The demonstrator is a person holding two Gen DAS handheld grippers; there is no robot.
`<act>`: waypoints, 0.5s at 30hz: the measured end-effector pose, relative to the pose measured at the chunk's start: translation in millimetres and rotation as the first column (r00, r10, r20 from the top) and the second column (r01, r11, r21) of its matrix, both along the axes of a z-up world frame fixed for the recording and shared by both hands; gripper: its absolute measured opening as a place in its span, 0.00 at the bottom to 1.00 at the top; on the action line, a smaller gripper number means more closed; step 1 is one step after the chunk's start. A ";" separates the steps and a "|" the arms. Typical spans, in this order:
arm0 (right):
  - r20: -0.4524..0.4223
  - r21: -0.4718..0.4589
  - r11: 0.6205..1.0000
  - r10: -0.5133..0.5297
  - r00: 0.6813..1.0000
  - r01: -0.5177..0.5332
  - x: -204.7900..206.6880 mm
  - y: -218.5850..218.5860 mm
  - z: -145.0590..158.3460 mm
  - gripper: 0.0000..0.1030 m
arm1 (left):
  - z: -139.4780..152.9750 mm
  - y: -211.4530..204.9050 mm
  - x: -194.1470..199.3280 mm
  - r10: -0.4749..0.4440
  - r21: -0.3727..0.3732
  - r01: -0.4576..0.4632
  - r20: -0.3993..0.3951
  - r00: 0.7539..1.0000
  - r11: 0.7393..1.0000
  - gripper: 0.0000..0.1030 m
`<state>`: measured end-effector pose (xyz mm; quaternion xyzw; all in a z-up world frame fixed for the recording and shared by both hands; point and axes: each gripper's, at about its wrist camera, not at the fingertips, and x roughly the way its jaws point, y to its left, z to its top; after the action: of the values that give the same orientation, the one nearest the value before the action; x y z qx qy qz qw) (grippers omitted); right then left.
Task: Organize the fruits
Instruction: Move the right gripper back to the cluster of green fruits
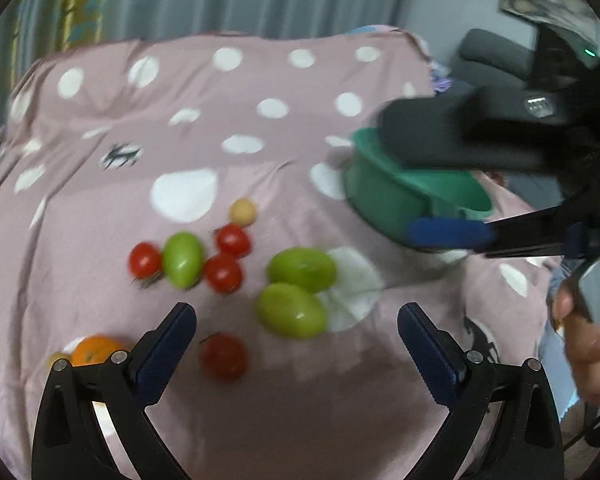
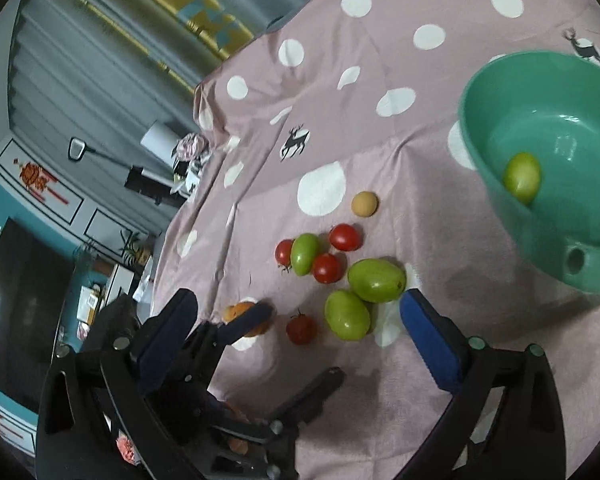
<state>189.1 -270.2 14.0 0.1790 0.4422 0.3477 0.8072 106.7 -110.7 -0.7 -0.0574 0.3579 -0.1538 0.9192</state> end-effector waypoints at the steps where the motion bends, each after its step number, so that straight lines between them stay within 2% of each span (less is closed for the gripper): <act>1: -0.012 0.005 1.000 0.011 1.000 -0.011 1.1 2.2 -3.0 0.93 | -2.2 -1.6 3.6 -0.011 -0.007 0.011 -0.013 1.000 1.000 0.97; 5: -0.109 0.034 0.999 0.040 0.993 -0.036 9.5 6.7 -19.7 0.80 | -12.6 4.8 10.6 -0.012 -0.098 0.007 -0.056 0.998 0.995 0.97; 9: -0.143 -0.048 0.999 0.010 0.990 -0.017 12.8 13.8 -31.4 0.73 | -13.2 10.3 14.7 0.004 -0.183 -0.013 -0.050 0.999 0.983 0.95; 10: -0.146 -0.064 0.998 0.008 0.989 -0.018 13.4 15.5 -33.2 0.70 | -13.6 9.3 16.9 0.006 -0.185 -0.016 -0.054 0.998 0.983 0.93; 12: -0.157 -0.104 0.994 0.013 0.987 -0.030 14.6 20.8 -38.0 0.64 | -15.4 5.9 21.4 0.000 -0.166 -0.012 -0.073 0.997 0.986 0.79; 14: -0.169 -0.160 0.987 0.001 0.986 -0.028 17.3 24.6 -43.2 0.57 | -19.0 3.4 28.5 -0.014 -0.137 -0.002 -0.116 0.993 0.991 0.70; 15: -0.179 -0.176 0.984 -0.002 0.984 -0.030 19.1 27.0 -46.0 0.55 | -20.9 2.7 30.2 -0.013 -0.119 -0.002 -0.126 0.992 0.993 0.69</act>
<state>208.2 -243.2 -32.0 0.1332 0.5433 0.2951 0.7746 136.9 -108.0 -21.5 -0.1209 0.4057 -0.1734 0.8892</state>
